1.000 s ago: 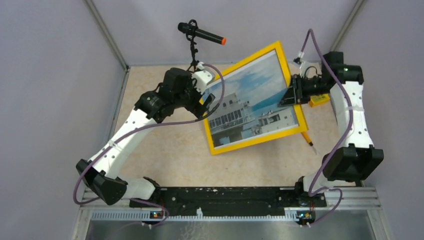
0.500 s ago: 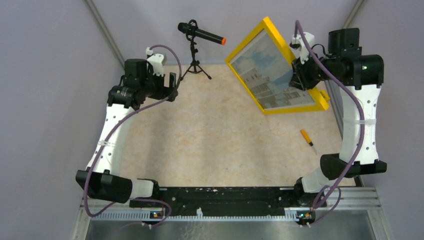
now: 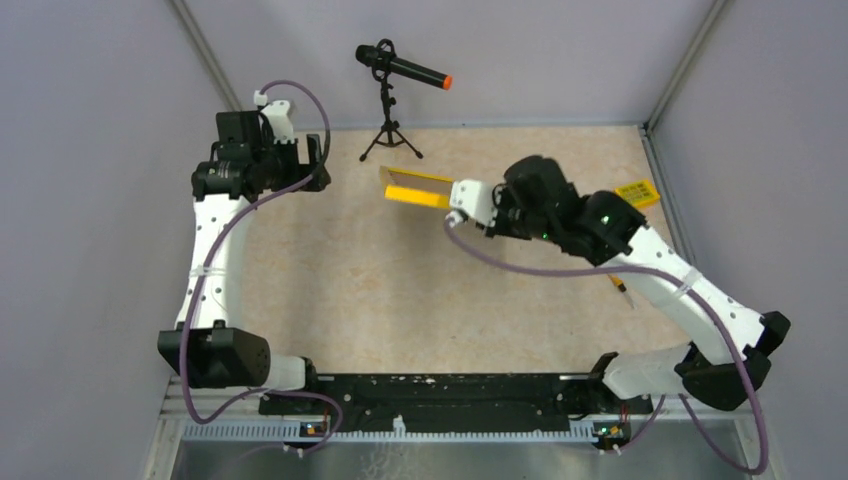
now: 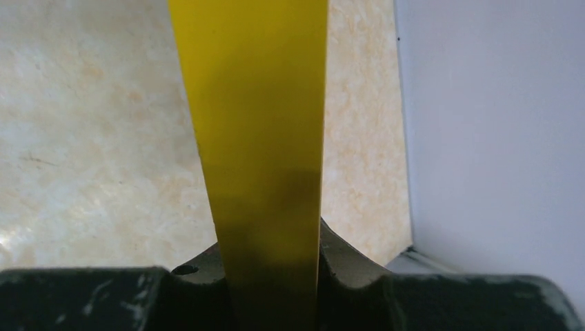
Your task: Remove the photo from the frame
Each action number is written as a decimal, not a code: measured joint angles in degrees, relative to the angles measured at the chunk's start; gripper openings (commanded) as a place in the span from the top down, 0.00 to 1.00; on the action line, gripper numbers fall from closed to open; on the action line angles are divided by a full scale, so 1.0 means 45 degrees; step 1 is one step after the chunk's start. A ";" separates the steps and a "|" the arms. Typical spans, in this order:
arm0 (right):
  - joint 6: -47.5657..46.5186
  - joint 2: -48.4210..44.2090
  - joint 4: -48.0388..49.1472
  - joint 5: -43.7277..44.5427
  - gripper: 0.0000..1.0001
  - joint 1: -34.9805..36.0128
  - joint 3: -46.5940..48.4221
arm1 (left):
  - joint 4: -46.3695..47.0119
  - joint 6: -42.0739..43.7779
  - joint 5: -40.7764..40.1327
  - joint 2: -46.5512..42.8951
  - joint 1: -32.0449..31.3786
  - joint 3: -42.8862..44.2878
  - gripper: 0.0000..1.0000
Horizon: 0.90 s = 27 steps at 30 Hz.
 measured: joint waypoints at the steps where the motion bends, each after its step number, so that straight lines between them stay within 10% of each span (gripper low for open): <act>1: -0.0257 -0.0219 0.0549 0.0665 1.00 0.0554 -0.0777 | -0.0073 -0.0010 0.0034 0.0015 0.0165 0.0039 0.01; 11: -0.1588 -0.1715 0.3711 0.5255 1.00 0.3857 -0.6693 | -0.0311 -0.0005 0.0141 0.0034 0.0884 0.0204 0.01; 20: -0.1729 -0.2822 0.7368 0.7116 0.55 0.5707 -1.1205 | -0.0359 -0.0005 0.0607 0.0029 0.0937 -0.0029 0.01; 27: -0.1443 -0.2574 0.7650 0.6251 0.47 0.6708 -1.2114 | -0.0049 -0.0019 0.0816 -0.0189 0.0937 -0.1370 0.01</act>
